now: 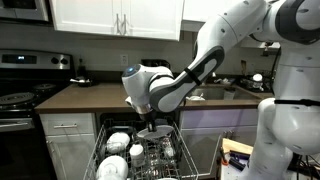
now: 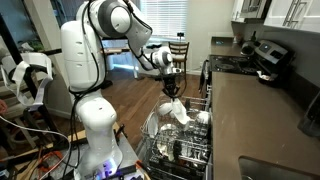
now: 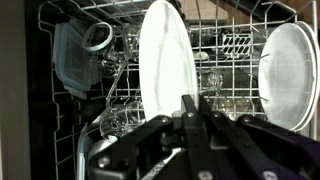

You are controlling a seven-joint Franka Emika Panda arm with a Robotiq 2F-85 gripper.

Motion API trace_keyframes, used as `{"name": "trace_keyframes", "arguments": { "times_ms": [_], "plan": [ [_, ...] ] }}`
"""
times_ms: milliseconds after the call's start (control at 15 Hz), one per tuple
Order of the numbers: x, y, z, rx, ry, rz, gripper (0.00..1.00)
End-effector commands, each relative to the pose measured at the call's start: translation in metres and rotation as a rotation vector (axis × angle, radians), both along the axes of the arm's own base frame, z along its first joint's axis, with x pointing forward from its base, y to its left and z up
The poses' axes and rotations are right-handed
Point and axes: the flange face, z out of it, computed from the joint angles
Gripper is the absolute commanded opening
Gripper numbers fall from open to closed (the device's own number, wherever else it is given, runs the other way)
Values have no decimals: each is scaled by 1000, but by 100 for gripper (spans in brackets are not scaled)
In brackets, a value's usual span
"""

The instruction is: Get the rightmost plate on the plate dryer then put it on the counter

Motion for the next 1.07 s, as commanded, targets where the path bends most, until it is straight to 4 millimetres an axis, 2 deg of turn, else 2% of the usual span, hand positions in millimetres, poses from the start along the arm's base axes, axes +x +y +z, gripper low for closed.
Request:
{"name": "trace_keyframes", "arguments": {
  "times_ms": [0,200,267,1000],
  "plan": [
    [0,0,1,-2,-1,0,6],
    [1,0,1,-1,-2,-1,6],
    [1,0,1,-1,-2,-1,1],
    [1,5,12,-104,-57,79,1]
  ]
}}
